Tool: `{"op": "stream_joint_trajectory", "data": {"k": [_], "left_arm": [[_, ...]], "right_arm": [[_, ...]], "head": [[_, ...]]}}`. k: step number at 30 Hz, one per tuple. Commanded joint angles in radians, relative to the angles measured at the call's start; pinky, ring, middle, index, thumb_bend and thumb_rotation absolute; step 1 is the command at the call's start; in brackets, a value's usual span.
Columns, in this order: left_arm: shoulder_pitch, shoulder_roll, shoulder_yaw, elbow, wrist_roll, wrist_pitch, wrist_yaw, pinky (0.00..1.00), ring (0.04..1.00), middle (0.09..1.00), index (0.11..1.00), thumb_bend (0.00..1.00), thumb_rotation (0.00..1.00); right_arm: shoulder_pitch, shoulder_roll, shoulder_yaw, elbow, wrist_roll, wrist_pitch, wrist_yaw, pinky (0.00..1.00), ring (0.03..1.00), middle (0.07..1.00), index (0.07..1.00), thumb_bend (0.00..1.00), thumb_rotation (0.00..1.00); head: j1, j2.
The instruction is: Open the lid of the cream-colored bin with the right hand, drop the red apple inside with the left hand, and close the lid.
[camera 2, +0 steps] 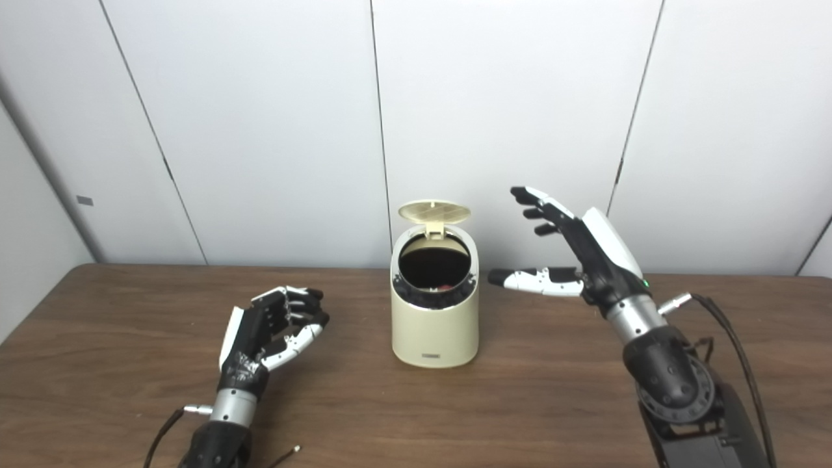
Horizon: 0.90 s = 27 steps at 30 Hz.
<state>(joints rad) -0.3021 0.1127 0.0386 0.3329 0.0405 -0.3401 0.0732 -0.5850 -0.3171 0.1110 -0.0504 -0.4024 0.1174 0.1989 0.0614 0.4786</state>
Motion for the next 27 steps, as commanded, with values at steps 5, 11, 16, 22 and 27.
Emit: {"op": "stream_joint_trajectory", "data": {"k": [5, 11, 16, 22, 27], "left_arm": [[0.018, -0.017, -0.003, 0.087, -0.032, -0.08, -0.03, 0.51, 0.605, 0.668, 0.499, 0.51, 0.06], [0.032, -0.033, -0.005, 0.145, -0.015, -0.105, -0.027, 0.5, 0.598, 0.671, 0.498, 0.5, 0.06], [0.041, -0.033, -0.015, 0.161, -0.011, -0.096, -0.042, 0.54, 0.612, 0.671, 0.499, 0.5, 0.05], [0.047, -0.04, -0.017, 0.173, -0.013, -0.092, -0.048, 0.55, 0.615, 0.671, 0.498, 0.5, 0.05], [0.05, -0.042, -0.024, 0.181, -0.008, -0.098, -0.052, 0.54, 0.613, 0.671, 0.498, 0.5, 0.05]], "right_arm": [[-0.102, -0.014, 0.02, -0.014, -0.009, 0.033, 0.028, 0.68, 0.812, 0.871, 0.874, 0.7, 0.55], [-0.163, -0.013, 0.061, 0.003, -0.042, 0.046, 0.058, 0.67, 0.813, 0.873, 0.878, 0.67, 0.53], [-0.215, -0.02, 0.109, -0.002, -0.088, 0.097, 0.113, 0.69, 0.835, 0.886, 0.882, 0.67, 0.55], [-0.265, -0.041, 0.155, 0.015, -0.116, 0.084, 0.169, 0.83, 0.904, 0.89, 0.875, 0.62, 0.55], [-0.283, -0.043, 0.18, 0.025, -0.132, 0.074, 0.188, 0.83, 0.898, 0.873, 0.835, 0.64, 0.53]], "head": [[0.002, -0.008], [0.002, -0.011], [-0.003, -0.013], [-0.004, -0.014], [-0.006, -0.011]]}}
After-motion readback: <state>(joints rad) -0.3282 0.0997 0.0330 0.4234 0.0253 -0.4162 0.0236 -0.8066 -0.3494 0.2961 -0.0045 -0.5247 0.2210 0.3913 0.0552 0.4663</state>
